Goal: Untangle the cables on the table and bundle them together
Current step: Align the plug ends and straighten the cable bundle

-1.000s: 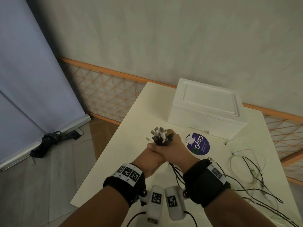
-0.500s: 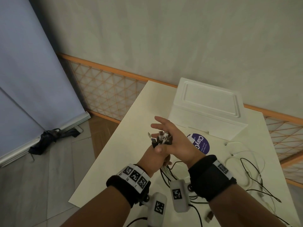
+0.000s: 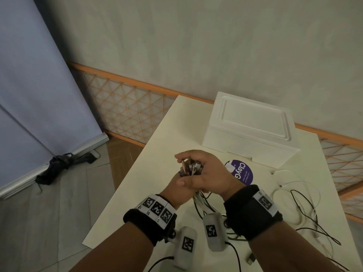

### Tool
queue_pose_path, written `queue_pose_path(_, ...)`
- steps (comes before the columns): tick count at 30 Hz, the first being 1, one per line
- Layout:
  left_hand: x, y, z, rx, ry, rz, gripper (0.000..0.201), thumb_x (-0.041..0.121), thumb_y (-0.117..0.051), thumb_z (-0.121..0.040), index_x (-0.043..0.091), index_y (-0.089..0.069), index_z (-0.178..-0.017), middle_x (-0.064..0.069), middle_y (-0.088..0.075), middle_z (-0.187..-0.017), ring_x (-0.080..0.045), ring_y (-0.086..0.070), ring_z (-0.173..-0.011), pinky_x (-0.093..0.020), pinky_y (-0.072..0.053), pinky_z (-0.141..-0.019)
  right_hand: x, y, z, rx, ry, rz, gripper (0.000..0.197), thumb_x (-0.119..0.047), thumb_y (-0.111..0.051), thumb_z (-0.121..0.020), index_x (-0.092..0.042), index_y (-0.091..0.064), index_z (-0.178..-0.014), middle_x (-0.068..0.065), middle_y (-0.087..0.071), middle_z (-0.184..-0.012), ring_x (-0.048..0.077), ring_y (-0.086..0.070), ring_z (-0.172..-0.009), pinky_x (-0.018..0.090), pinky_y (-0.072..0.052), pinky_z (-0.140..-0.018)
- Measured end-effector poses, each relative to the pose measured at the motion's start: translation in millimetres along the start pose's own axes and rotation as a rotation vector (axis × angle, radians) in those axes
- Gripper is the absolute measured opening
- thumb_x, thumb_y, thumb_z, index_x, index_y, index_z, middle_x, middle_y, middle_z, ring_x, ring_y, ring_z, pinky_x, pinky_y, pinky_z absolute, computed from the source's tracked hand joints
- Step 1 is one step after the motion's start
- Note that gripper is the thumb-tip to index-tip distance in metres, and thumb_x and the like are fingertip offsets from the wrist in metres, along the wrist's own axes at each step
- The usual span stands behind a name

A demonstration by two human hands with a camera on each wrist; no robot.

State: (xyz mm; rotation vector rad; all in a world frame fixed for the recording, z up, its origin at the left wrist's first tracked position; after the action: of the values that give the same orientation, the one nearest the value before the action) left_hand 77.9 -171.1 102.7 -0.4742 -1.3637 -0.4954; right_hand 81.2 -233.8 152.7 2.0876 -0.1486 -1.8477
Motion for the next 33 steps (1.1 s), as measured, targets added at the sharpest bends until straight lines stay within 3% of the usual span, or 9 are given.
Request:
queue_pose_path(5, -8, 6, -6, 0.16, -0.066, 0.311, 0.032, 0.032, -0.06, -0.054, 0.013, -0.065, -0.079, 0.006, -0.068, -0.077, 0.004, -0.065, -0.073, -0.014, -0.05, -0.068, -12, -3, 2, 0.048, 0.232, 0.21, 0.049, -0.029, -0.087, -0.058, -0.016, -0.072, -0.103, -0.005, -0.068, -0.105, 0.008, -0.064, -0.098, 0.033, -0.052, -0.089)
queue_pose_path(7, -11, 8, -6, 0.154, -0.03, 0.359, 0.015, 0.018, -0.061, -0.068, 0.024, -0.074, -0.069, 0.008, -0.069, -0.072, 0.005, -0.065, -0.069, -0.014, -0.051, -0.065, -16, -3, 6, 0.079, 0.307, 0.302, 0.042, -0.02, -0.085, -0.06, -0.014, -0.073, -0.1, -0.004, -0.068, -0.109, 0.004, -0.063, -0.099, 0.027, -0.052, -0.089)
queue_pose_path(10, -23, 4, -9, 0.185, 0.141, 0.465, 0.041, -0.002, -0.063, -0.084, 0.037, -0.053, -0.082, 0.013, -0.056, -0.081, 0.019, -0.056, -0.064, -0.008, -0.048, -0.065, -20, -3, 9, 0.152, 0.401, 0.383, 0.03, -0.013, -0.079, -0.065, -0.012, -0.074, -0.094, -0.002, -0.07, -0.103, 0.005, -0.064, -0.094, 0.024, -0.052, -0.085)
queue_pose_path(14, -2, 4, -9, 0.248, -0.048, 0.241, 0.004, 0.025, -0.066, -0.063, 0.029, -0.064, -0.062, 0.008, -0.059, -0.065, 0.013, -0.056, -0.058, -0.011, -0.046, -0.063, -21, 0, 8, 0.199, 0.415, 0.354, 0.021, -0.006, -0.079, -0.066, -0.008, -0.073, -0.086, 0.0, -0.07, -0.091, 0.007, -0.064, -0.086, 0.025, -0.053, -0.078)
queue_pose_path(19, -9, 7, -12, 0.311, -0.142, -0.036, 0.034, 0.05, -0.048, -0.06, 0.019, -0.051, -0.073, 0.011, -0.062, -0.066, 0.006, -0.057, -0.067, -0.017, -0.045, -0.069, -21, 2, 5, 0.218, 0.393, 0.365, 0.014, -0.022, -0.072, -0.073, -0.009, -0.072, -0.076, -0.001, -0.07, -0.078, 0.008, -0.064, -0.076, 0.028, -0.053, -0.07)
queue_pose_path(23, -5, 1, -10, 0.188, -0.051, -0.25, 0.028, 0.03, -0.044, -0.081, 0.011, -0.054, -0.063, -0.005, -0.055, -0.06, -0.021, -0.057, -0.064, -0.04, -0.05, -0.066, -18, 2, 2, 0.271, 0.378, 0.444, 0.023, -0.031, -0.064, -0.078, -0.009, -0.072, -0.076, -0.001, -0.064, -0.071, 0.005, -0.057, -0.072, 0.018, -0.047, -0.066)
queue_pose_path(26, 4, 1, -3, 0.151, -0.013, -0.327, 0.034, 0.024, -0.037, -0.09, 0.016, -0.053, -0.06, 0.002, -0.058, -0.055, -0.016, -0.062, -0.062, -0.042, -0.054, -0.068, -17, -4, -1, 0.208, 0.355, 0.536, 0.026, -0.028, -0.058, -0.085, -0.015, -0.073, -0.101, -0.002, -0.062, -0.079, 0.004, -0.053, -0.076, 0.005, -0.038, -0.072)
queue_pose_path(30, -14, 6, -11, 0.144, 0.194, -0.278, 0.04, 0.015, -0.044, -0.094, 0.015, -0.052, -0.055, 0.012, -0.054, -0.036, 0.003, -0.055, -0.041, -0.028, -0.049, -0.059, -19, -6, -3, 0.109, 0.306, 0.549, 0.03, -0.03, -0.049, -0.087, -0.015, -0.074, -0.093, -0.002, -0.07, -0.084, 0.007, -0.06, -0.08, 0.017, -0.046, -0.075)
queue_pose_path(33, -6, 3, -9, 0.101, 0.161, -0.288, 0.042, 0.004, -0.044, -0.096, 0.015, -0.051, -0.056, 0.009, -0.054, -0.039, 0.006, -0.056, -0.045, -0.012, -0.044, -0.049, -22, -3, -4, 0.116, 0.246, 0.67, 0.039, -0.043, -0.041, -0.087, -0.013, -0.063, -0.077, -0.004, -0.061, -0.071, 0.014, -0.055, -0.069, 0.035, -0.048, -0.064)
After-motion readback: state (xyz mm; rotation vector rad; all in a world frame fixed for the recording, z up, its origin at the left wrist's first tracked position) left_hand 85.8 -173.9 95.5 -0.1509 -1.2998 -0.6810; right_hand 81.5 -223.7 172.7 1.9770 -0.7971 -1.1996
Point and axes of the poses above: each hand's wrist, its own z-axis away from the middle knuckle, its own y-axis out of the back of the hand, x = y × z, the point moved 7 cm from there along -z, towards the middle knuckle
